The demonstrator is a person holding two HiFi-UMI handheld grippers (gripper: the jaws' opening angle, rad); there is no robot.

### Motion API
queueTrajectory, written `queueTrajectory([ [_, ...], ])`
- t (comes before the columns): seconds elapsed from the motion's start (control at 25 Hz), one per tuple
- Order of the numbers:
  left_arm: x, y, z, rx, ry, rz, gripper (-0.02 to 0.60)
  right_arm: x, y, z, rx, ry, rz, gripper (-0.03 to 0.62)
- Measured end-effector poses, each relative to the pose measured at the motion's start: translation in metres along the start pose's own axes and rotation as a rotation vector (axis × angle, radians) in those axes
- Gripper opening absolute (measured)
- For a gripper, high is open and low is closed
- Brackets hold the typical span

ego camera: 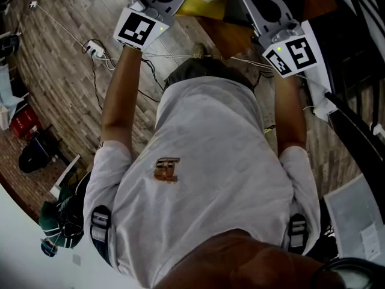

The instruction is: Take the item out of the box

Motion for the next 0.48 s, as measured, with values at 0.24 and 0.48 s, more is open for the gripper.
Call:
queueTrajectory([
  [0.24,-0.017,0.019,-0.005,-0.045,0.082,-0.090,0.021,-0.002,0.007,0.001,-0.005,0.049,-0.026,0.031],
  [0.48,-0.027,0.040,-0.007,-0.127,0.172,-0.193,0.029,-0.005,0.014,-0.002,-0.006,0.085,-0.048,0.031],
])
Point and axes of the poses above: the fingertips, and each gripper's own axes: x backward along the fingers, z to its right, y out of its underside, the point moved 5 cm from there along x, backward along the fingers, and after that the axes turned 13 degrees about x, right-handed, at the moved point
